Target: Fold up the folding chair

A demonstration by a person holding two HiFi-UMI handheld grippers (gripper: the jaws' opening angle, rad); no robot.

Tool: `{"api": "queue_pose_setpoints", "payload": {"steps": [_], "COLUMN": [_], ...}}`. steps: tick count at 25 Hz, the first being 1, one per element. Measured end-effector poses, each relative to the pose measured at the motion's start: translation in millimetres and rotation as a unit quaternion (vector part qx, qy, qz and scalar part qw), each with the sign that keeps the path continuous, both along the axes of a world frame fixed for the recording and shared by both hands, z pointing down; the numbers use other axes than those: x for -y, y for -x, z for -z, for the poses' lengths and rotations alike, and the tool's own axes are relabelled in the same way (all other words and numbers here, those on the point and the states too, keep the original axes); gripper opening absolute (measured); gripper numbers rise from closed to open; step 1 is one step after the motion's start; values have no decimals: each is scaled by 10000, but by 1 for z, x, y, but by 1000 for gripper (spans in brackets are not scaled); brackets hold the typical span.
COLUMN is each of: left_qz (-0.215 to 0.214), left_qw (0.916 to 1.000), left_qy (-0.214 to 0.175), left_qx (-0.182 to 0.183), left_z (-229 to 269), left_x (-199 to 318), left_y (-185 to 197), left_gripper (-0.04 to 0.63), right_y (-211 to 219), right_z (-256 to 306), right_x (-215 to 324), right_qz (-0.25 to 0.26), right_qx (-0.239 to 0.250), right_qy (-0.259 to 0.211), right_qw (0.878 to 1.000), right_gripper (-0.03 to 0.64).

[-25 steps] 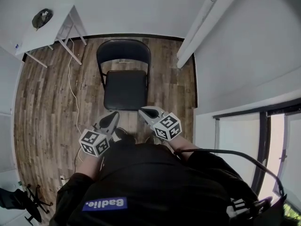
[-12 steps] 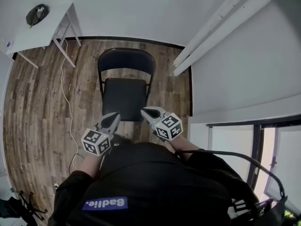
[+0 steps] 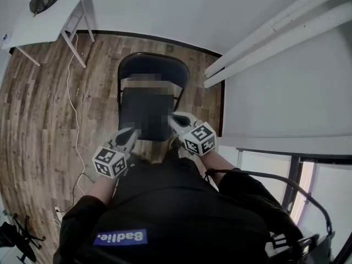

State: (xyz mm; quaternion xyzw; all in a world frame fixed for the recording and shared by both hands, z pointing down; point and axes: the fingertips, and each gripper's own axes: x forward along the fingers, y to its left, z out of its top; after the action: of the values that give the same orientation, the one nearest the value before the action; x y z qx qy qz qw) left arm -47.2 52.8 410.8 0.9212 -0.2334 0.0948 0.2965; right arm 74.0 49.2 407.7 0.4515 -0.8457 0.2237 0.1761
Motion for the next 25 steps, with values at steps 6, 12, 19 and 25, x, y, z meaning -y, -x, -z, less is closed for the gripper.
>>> {"api": "queue_pose_setpoints", "payload": {"steps": [6,12,19,25], "left_qz": [593,1502,2560,3195], "left_qw": [9982,9884,9650,9403], "left_qy": [26,126,311,674], "left_qx": [-30,-200,-471,-958], "left_z": [-12,-38,-80,-133], "left_x": [24,41,48,52], "left_y": [-7,-27,-38,-17], "left_gripper": [3,3,5,5], "right_y": [-16,-50,-87,-84], "right_z": [-9,-27,-45,-70], "right_x": [44,87,126,139], "right_qz": [458,1096,1650,1861], "right_qx": [-39,-113,-120,-397], "right_qy": [-124,-161,-166,-140], "right_qw": [9989,9938,9861,9816], "right_gripper": [3,3,3,9]}}
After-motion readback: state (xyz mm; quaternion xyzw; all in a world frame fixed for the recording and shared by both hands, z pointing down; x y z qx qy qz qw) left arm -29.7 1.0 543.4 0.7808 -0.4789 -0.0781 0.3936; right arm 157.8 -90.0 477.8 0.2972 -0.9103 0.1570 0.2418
